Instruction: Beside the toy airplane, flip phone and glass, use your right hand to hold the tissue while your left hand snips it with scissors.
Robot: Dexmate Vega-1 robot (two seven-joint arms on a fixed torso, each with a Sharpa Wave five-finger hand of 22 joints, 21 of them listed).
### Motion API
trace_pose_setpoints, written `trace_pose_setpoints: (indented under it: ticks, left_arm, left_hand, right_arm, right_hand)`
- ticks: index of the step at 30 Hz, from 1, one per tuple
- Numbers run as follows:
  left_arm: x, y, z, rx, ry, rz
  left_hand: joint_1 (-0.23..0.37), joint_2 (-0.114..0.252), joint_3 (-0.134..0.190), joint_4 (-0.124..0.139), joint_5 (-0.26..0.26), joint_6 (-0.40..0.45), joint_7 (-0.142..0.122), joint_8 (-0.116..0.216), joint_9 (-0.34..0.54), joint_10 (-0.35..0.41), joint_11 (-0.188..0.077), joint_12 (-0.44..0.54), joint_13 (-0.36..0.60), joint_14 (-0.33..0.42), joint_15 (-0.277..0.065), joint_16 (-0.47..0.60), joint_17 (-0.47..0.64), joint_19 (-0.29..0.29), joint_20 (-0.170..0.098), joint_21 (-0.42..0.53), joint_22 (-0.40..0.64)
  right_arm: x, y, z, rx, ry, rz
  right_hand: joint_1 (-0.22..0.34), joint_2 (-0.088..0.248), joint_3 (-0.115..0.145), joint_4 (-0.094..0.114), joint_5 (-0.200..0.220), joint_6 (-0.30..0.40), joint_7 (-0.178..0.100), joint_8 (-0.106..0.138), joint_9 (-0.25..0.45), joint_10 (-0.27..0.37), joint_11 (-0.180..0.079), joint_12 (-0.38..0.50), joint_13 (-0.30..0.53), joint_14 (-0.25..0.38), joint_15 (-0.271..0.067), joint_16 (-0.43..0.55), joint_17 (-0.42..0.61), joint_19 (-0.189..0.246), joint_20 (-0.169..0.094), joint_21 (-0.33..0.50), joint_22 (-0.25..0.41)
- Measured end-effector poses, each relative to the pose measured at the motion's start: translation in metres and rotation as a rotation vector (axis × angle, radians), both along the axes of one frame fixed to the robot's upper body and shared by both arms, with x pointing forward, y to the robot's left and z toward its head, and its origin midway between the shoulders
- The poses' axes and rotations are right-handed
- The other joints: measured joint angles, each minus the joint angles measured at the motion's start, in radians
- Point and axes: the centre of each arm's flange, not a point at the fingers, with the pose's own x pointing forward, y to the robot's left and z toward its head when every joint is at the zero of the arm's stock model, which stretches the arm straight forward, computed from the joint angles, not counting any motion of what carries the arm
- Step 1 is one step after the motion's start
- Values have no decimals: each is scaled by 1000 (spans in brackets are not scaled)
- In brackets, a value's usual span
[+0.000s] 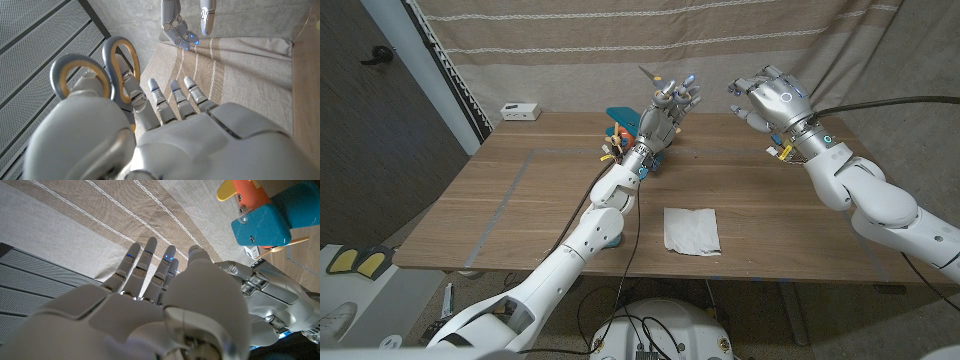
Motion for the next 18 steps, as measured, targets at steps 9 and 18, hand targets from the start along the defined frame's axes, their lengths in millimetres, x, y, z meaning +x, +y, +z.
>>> trace_pose_setpoints:
  ticks: [9,18]
  left_arm:
    - [-2,0,-1,-7,12,-29]
    - [-3,0,-3,-3,22,-85]
  left_hand:
    - [134,49,42,-56,19,-52,-2,-28,-7,-8,0,-22,5,11,0,-18,0,0,0,0,4]
    - [226,109,82,-88,-12,-118,-3,-58,-9,-33,0,-37,5,11,0,-31,5,0,0,0,4]
  right_arm:
    - [-1,2,1,0,-3,2]
    - [-1,5,0,2,-5,9]
  right_hand:
    - [0,0,0,0,0,0,0,0,0,0,0,0,0,0,0,0,-5,-7,7,-7,0]
    - [0,0,0,0,0,0,0,-4,0,0,0,0,5,0,0,0,-5,-7,18,-11,0]
